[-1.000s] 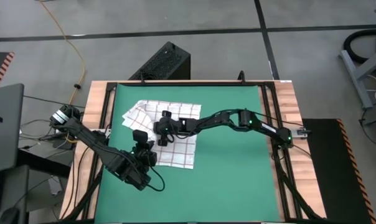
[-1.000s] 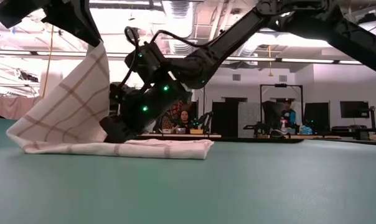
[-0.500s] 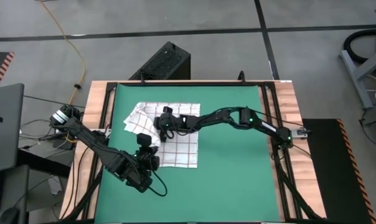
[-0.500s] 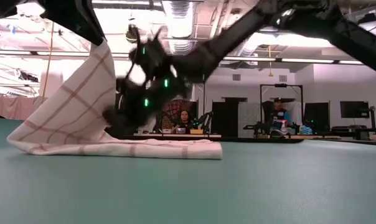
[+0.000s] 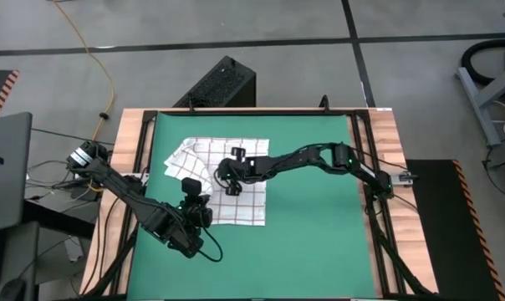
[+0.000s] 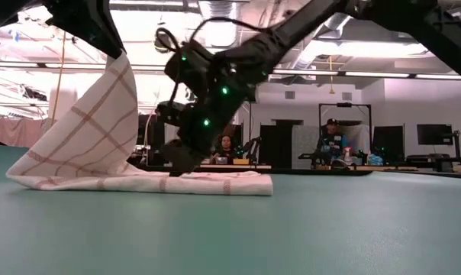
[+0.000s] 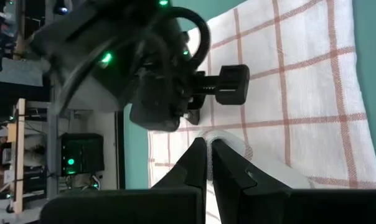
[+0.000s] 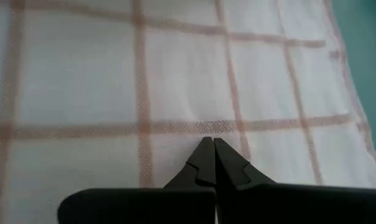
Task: Roll towel into tight, uniform cylinder
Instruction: Fold the white towel
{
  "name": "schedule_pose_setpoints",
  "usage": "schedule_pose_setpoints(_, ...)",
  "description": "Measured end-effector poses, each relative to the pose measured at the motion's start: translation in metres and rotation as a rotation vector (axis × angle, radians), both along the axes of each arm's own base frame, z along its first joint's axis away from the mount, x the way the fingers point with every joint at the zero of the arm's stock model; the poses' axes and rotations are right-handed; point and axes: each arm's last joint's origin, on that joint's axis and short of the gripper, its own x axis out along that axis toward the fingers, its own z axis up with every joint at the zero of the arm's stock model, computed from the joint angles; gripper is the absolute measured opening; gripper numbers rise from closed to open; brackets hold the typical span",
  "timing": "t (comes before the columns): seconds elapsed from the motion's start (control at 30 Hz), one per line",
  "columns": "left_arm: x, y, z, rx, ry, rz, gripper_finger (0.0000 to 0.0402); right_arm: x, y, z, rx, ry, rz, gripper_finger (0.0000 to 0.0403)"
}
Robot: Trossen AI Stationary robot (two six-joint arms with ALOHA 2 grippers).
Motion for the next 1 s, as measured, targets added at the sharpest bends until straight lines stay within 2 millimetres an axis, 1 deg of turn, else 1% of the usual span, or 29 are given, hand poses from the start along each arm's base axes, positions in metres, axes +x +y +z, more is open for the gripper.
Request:
schedule_pose_setpoints(0.07, 0.000, 0.000, 0.000, 0.004, 0.003, -0.005, 0.0000, -0.004, -0.001, -0.009, 0.007, -0.034, -0.012, 0.0006)
schedule_pose_setpoints(0.13, 0.000, 0.000, 0.000, 0.012, 0.009, -0.012, 0.0000, -0.006, -0.001, -0.014, 0.011, -0.057, -0.014, 0.0006)
schedule_pose_setpoints(0.33, 0.004, 0.002, 0.001, 0.028, 0.012, -0.028, 0.0000, -0.002, -0.001, -0.013, 0.046, -0.161, 0.032, 0.0006)
schedule_pose_setpoints(0.43, 0.007, 0.003, 0.001, 0.010, 0.003, -0.029, 0.0000, 0.000, -0.007, -0.013, 0.096, -0.199, 0.059, 0.0006)
schedule_pose_setpoints(0.47, 0.007, 0.002, 0.001, 0.002, 0.000, -0.030, 0.0000, 0.001, -0.008, -0.018, 0.106, -0.209, 0.063, 0.0006)
schedule_pose_setpoints(0.57, 0.009, 0.001, 0.001, -0.018, -0.009, -0.044, 0.0000, 0.004, -0.011, -0.024, 0.124, -0.242, 0.056, 0.0006)
schedule_pose_setpoints(0.6, 0.010, 0.000, 0.002, -0.023, -0.014, -0.054, 0.0000, 0.007, -0.011, -0.033, 0.133, -0.247, 0.063, 0.0006)
schedule_pose_setpoints(0.63, 0.012, -0.002, 0.002, -0.029, -0.024, -0.064, 0.0000, 0.009, -0.010, -0.036, 0.143, -0.261, 0.063, 0.0006)
schedule_pose_setpoints(0.73, 0.019, -0.003, 0.004, -0.044, -0.052, -0.107, 0.0000, 0.015, -0.011, -0.042, 0.159, -0.275, 0.053, 0.0006)
schedule_pose_setpoints(0.83, 0.023, -0.002, 0.005, -0.087, -0.038, -0.133, 0.0000, 0.018, -0.009, -0.038, 0.157, -0.298, 0.052, 0.0006)
schedule_pose_setpoints(1.0, 0.026, 0.003, 0.002, -0.118, -0.023, -0.126, 0.0000, 0.013, -0.005, -0.007, 0.111, -0.278, 0.064, 0.0006)
